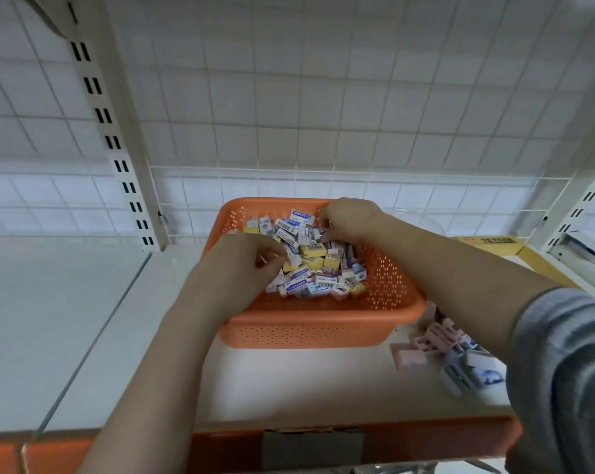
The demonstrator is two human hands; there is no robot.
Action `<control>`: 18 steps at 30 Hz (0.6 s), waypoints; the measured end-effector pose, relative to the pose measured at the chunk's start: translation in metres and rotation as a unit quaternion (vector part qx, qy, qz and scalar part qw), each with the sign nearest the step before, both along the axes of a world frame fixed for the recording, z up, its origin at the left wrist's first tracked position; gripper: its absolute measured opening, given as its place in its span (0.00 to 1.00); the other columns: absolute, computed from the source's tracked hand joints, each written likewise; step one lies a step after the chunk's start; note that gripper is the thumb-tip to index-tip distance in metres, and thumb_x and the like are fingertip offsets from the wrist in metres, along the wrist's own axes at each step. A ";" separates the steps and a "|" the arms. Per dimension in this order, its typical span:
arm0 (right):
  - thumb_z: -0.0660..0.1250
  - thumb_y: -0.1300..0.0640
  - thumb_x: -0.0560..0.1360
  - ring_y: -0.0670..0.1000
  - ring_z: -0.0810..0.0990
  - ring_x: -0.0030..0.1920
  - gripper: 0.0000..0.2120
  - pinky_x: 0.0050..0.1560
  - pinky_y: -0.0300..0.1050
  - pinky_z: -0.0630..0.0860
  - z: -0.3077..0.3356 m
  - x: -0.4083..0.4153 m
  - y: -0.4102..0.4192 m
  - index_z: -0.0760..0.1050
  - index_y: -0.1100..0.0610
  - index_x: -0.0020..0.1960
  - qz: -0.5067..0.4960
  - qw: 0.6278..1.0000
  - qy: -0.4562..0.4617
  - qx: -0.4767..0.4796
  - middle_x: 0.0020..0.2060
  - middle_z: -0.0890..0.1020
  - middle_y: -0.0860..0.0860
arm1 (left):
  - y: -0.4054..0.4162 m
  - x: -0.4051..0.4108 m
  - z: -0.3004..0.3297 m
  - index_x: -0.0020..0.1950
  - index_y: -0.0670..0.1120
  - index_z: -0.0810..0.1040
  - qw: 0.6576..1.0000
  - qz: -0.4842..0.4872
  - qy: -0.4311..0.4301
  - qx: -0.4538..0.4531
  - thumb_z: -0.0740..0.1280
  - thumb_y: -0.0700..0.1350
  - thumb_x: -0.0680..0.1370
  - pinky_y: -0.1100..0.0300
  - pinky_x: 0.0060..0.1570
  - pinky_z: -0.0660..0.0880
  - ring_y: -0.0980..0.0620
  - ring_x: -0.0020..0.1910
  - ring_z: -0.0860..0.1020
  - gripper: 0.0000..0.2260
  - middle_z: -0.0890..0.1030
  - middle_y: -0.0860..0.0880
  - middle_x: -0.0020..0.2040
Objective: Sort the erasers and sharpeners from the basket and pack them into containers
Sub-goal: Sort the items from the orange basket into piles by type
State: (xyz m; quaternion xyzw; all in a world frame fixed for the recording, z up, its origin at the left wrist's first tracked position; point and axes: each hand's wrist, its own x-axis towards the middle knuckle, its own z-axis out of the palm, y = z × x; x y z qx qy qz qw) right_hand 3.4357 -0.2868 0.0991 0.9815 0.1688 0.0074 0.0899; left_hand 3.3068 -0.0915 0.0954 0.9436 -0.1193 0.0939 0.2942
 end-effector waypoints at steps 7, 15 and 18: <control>0.64 0.47 0.76 0.55 0.79 0.46 0.15 0.47 0.49 0.77 0.030 -0.048 -0.022 0.79 0.60 0.47 -0.051 0.964 -0.108 0.237 0.45 0.81 0.55 | 0.001 0.033 0.031 0.53 0.46 0.82 0.991 -0.043 0.011 0.126 0.64 0.46 0.78 0.60 0.51 0.74 0.54 0.48 0.78 0.09 0.82 0.51 0.50; 0.70 0.52 0.74 0.40 0.76 0.34 0.05 0.35 0.28 0.68 0.002 -0.145 -0.022 0.76 0.49 0.39 -0.070 0.794 -0.206 0.568 0.33 0.79 0.43 | -0.021 0.117 0.018 0.62 0.45 0.77 0.967 -0.055 0.035 0.246 0.67 0.49 0.77 0.55 0.54 0.73 0.49 0.54 0.77 0.16 0.79 0.47 0.58; 0.70 0.53 0.73 0.45 0.75 0.33 0.04 0.35 0.31 0.69 -0.013 -0.161 -0.022 0.77 0.49 0.40 -0.079 0.756 -0.205 0.617 0.32 0.79 0.48 | -0.024 0.122 0.013 0.61 0.44 0.77 0.966 -0.049 0.046 0.248 0.70 0.47 0.74 0.54 0.53 0.73 0.48 0.54 0.77 0.16 0.79 0.47 0.58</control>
